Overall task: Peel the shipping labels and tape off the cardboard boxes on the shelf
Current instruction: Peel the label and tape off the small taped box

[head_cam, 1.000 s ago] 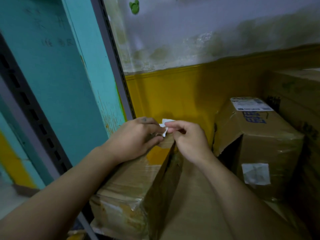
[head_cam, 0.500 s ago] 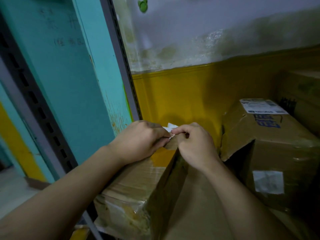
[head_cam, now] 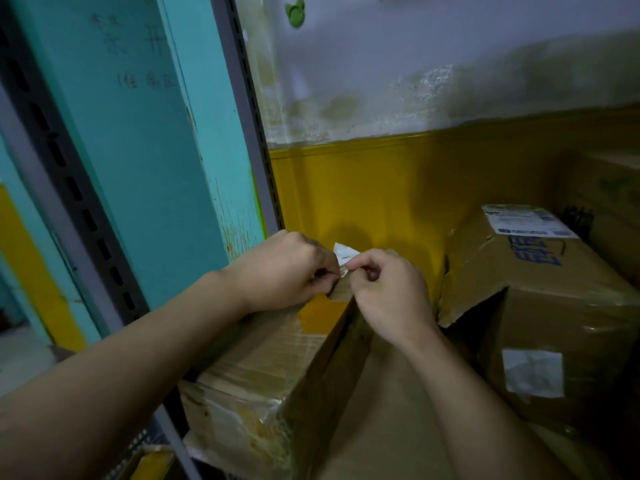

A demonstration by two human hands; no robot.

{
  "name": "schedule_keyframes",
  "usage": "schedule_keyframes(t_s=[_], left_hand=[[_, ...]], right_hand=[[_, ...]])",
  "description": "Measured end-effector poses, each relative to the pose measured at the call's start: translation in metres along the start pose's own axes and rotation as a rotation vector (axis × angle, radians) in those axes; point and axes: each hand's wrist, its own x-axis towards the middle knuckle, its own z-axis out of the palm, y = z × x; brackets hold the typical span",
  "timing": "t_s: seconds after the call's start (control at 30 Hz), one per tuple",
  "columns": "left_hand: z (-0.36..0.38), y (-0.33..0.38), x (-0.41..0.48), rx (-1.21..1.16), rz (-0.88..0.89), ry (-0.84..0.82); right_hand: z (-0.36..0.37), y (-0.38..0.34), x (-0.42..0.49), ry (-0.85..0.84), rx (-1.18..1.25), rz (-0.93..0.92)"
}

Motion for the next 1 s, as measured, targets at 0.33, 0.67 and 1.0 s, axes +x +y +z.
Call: schedule_keyframes(t_s=[0.33, 0.67, 1.0], left_hand=[[0.002, 0.004, 0.003, -0.002, -0.07, -0.007], [0.013, 0.005, -0.007, -0.089, -0.179, 0.113], [0.014, 0.002, -0.008, -0.132, -0.308, 0.244]], right_hand=[[-0.009, -0.003, 0.0, -0.028, -0.059, -0.065], [-0.007, -0.002, -0.002, -0.047, -0.068, -0.103], [-0.003, 0.003, 0.0, -0.021, 0.009, -0.056]])
